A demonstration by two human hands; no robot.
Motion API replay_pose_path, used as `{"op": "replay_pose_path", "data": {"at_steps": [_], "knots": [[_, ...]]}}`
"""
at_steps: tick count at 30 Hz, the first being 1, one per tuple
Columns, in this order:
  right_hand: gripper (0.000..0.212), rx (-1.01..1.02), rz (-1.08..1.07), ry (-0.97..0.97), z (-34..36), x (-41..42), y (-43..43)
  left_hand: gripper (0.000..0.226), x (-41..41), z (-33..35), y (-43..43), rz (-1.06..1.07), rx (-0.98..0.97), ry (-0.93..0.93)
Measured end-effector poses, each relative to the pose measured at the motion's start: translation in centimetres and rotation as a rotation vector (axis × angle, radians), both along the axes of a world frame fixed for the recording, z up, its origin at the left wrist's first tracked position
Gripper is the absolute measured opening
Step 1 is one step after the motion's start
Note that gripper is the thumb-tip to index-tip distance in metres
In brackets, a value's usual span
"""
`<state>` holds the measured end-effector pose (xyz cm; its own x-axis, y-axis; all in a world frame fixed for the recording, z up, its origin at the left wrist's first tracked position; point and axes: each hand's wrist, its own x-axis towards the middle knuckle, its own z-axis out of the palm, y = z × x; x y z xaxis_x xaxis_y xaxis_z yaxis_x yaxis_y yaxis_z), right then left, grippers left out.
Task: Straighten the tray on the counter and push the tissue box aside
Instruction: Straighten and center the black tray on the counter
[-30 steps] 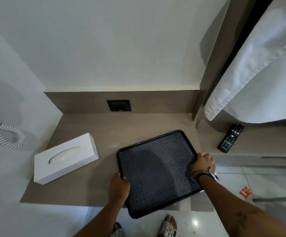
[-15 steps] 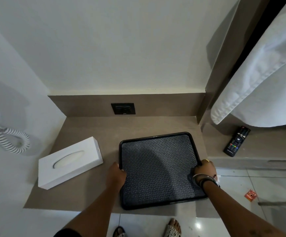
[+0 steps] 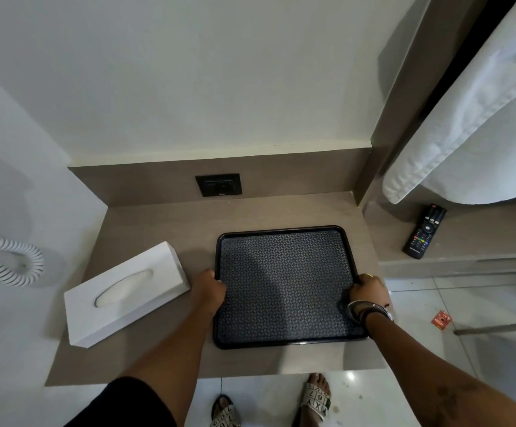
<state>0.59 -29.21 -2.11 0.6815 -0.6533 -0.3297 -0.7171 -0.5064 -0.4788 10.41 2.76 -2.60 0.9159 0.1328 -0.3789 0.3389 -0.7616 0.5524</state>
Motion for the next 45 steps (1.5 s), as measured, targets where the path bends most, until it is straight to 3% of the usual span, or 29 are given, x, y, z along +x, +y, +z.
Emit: {"op": "replay_pose_path", "data": {"at_steps": [5,9,11,16,19,21,32,45], "knots": [[0.026,-0.048,0.041,0.012,0.3,-0.4,0.5,0.034,-0.6,0.0,-0.1,0.023,-0.026,-0.019],[0.036,-0.166,0.098,-0.048,0.2,-1.5,1.2,0.009,-1.1,0.9,-0.8,0.049,0.022,-0.04],[0.044,-0.264,0.148,-0.105,-0.1,-2.6,2.0,0.028,-2.3,1.3,-1.3,0.021,0.148,-0.129],[0.067,-0.37,0.555,-0.161,-0.9,-7.6,5.6,0.057,-10.5,-0.8,-0.7,-0.5,0.219,-0.413],[0.069,-0.396,0.76,-0.161,-1.7,-10.6,7.5,0.071,-15.0,-2.7,1.0,-0.775,0.228,-0.437],[0.067,-0.4,0.845,-0.15,-2.4,-12.4,8.0,0.073,-16.4,-3.5,1.5,-0.85,0.259,-0.398],[0.075,-0.352,0.861,-0.041,-3.6,-14.4,7.7,0.082,-16.8,-4.4,2.1,-0.802,0.295,-0.257],[0.082,-0.313,0.8,0.014,-4.7,-11.0,7.5,0.091,-13.3,-4.3,1.1,-0.811,0.257,-0.24]]}}
